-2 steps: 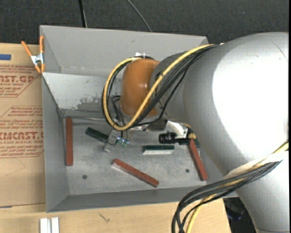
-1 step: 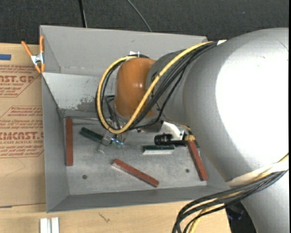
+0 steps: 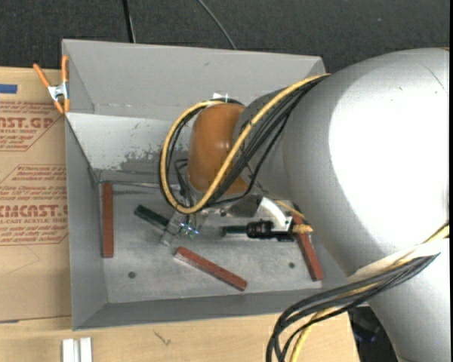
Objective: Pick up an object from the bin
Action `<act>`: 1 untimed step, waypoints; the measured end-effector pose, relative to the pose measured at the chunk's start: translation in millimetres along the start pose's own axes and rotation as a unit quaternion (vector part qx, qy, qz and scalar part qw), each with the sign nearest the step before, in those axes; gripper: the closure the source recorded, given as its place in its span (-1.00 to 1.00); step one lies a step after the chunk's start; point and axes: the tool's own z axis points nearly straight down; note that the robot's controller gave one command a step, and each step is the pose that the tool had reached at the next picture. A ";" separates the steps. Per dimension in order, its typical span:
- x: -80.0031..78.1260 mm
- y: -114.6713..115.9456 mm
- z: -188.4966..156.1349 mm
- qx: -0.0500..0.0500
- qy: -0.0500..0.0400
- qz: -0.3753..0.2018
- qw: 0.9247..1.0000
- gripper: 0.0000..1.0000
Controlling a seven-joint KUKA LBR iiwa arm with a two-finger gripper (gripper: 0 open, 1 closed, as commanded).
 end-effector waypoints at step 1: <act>12.1 15.7 -54.5 0.002 0.002 -0.012 1.000 1.00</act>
Offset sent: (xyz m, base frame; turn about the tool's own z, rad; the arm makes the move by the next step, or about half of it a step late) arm -0.0089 0.0382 0.0012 -0.0370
